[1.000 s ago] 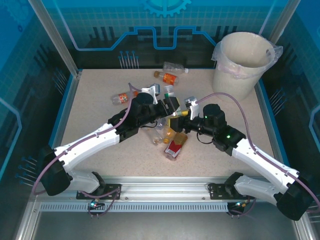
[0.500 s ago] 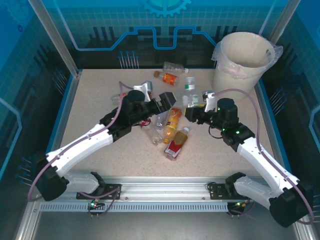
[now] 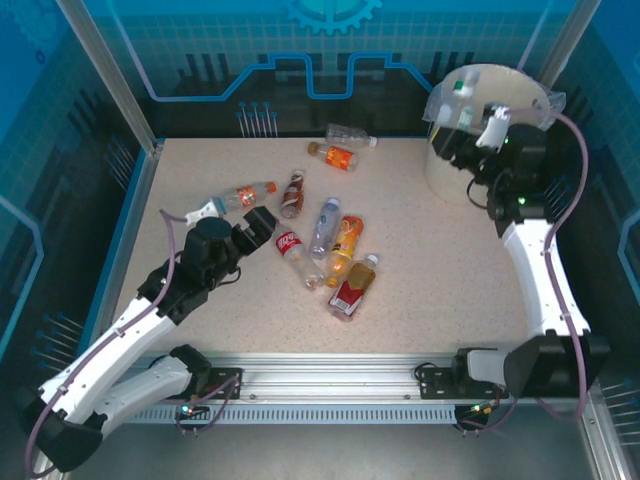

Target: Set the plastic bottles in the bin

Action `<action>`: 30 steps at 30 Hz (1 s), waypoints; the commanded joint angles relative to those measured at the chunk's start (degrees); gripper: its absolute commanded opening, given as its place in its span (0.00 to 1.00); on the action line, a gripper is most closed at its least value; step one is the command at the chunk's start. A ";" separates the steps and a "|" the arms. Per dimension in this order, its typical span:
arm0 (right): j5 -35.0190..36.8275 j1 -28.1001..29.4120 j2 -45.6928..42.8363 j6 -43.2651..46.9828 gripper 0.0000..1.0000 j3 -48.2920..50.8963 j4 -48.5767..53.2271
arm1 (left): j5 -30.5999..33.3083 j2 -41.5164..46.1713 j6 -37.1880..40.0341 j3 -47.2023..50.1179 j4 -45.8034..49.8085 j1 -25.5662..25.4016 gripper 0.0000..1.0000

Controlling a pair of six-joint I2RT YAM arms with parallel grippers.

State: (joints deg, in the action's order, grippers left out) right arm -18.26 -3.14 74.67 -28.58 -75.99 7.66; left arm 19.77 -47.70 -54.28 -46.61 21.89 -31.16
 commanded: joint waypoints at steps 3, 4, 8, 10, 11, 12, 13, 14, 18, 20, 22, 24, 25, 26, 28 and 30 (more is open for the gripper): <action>2.49 -4.62 10.84 -0.99 0.46 -13.89 2.54 | 3.56 4.71 -2.28 2.96 5.79 1.49 0.99; 3.70 -5.09 12.82 -0.19 0.46 -16.64 3.70 | 3.91 5.05 -2.03 3.08 6.66 1.58 0.99; 10.27 -6.01 19.54 2.32 0.46 -25.49 7.69 | 4.96 5.34 -1.32 3.15 9.52 1.80 0.99; 14.43 -6.42 22.46 3.51 0.47 -29.47 10.93 | 4.93 5.09 -1.27 3.57 9.84 1.99 0.99; 16.81 -6.53 23.64 4.18 0.47 -31.26 12.46 | 4.93 4.92 -1.27 3.84 9.70 2.07 0.99; 19.33 -6.74 24.62 4.85 0.47 -32.55 13.78 | 4.95 4.74 -1.24 4.04 9.59 2.23 0.99; 21.44 -6.89 25.26 5.41 0.48 -33.19 14.57 | 4.93 4.56 -1.26 4.23 9.50 2.42 0.99; 24.29 -7.09 25.65 5.94 0.48 -33.51 15.06 | 4.84 4.23 -1.18 4.30 9.49 2.57 0.99; 32.67 -8.07 26.77 6.78 0.52 -33.44 15.51 | 4.41 2.66 -0.65 4.19 9.19 3.19 0.99; 34.54 -8.54 27.78 6.85 0.54 -33.87 15.76 | 4.25 1.74 -0.57 4.12 8.98 3.38 0.99; 36.92 -8.64 29.00 6.98 0.60 -34.68 16.56 | 4.02 0.79 -0.56 4.05 8.79 3.56 0.99; 38.93 -8.73 30.02 7.12 0.66 -35.77 17.48 | 3.70 -0.04 -0.84 3.98 8.62 3.73 0.99; 39.09 -8.81 30.12 7.31 0.69 -36.13 17.86 | 3.54 -0.29 -0.88 4.00 8.60 3.83 0.99; 38.86 -8.82 30.02 7.50 0.71 -36.17 17.87 | 3.44 -0.55 -0.96 3.92 8.52 3.92 0.99; 37.31 -8.82 29.45 7.91 0.75 -35.81 17.31 | 3.31 -0.85 -1.29 3.91 8.48 4.00 0.99; 35.51 -8.72 28.79 8.32 0.80 -35.79 17.45 | 3.13 -1.14 -1.61 3.96 8.18 4.08 0.99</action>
State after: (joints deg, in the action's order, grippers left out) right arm 17.41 -11.33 104.40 -21.23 -109.69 24.73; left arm 23.14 -48.71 -55.55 -42.92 30.20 -27.83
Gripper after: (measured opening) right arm 0.785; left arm 0.988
